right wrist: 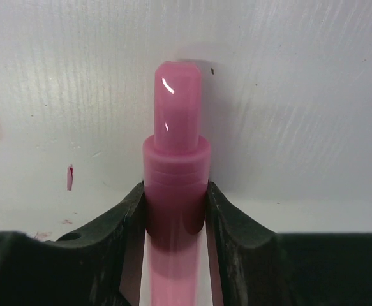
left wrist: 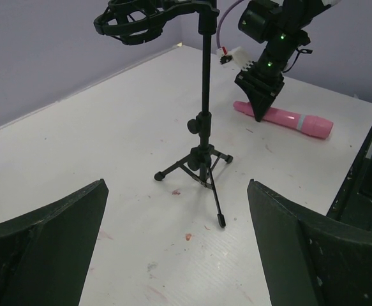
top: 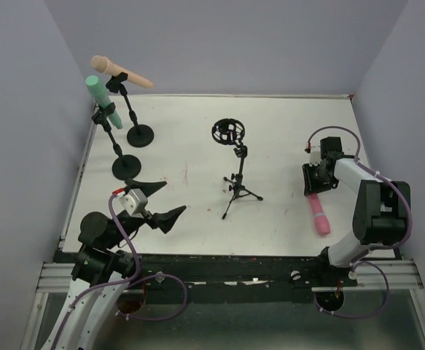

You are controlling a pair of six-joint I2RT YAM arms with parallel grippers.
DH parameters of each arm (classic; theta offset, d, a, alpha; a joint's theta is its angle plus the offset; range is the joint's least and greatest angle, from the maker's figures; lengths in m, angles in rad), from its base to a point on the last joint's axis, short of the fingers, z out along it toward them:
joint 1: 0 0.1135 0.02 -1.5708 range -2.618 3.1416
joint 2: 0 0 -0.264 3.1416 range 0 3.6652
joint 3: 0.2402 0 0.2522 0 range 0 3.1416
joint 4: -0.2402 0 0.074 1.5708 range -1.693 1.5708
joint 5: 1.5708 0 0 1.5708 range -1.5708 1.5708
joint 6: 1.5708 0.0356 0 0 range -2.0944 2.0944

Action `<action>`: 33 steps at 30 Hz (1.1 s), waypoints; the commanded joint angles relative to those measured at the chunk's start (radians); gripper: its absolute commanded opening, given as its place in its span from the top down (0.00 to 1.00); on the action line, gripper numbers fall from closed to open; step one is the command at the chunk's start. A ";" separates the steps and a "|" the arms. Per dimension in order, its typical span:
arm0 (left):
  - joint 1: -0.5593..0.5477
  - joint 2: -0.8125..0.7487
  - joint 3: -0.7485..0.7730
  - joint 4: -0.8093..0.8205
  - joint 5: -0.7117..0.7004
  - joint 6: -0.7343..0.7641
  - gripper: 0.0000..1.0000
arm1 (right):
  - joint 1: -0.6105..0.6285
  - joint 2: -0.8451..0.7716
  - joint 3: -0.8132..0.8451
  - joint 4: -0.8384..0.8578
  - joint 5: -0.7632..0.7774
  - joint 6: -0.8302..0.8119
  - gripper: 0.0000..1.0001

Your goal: Attach the microphones to the stand

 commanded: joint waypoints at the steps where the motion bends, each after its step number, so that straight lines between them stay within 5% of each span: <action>1: -0.004 -0.026 -0.011 0.042 0.043 -0.063 0.02 | -0.016 -0.035 0.039 0.007 -0.114 0.012 0.80; 7: -0.004 0.083 0.032 0.198 0.136 -0.256 0.02 | -0.014 -0.208 0.259 -0.057 -0.309 0.069 0.82; 13: -0.041 0.382 0.374 0.208 0.212 -0.471 0.02 | -0.017 -0.300 0.560 -0.017 -0.474 0.205 0.82; 21: -0.348 0.836 0.926 -0.028 0.040 -0.285 0.02 | -0.016 -0.297 0.783 0.174 -0.793 0.585 0.83; 26: -0.422 1.089 1.137 -0.003 -0.031 -0.264 0.02 | -0.016 -0.320 0.781 0.374 -0.906 0.866 0.83; 33: -0.497 1.356 1.354 0.040 -0.083 -0.274 0.02 | -0.016 -0.353 0.735 0.499 -0.944 1.043 0.83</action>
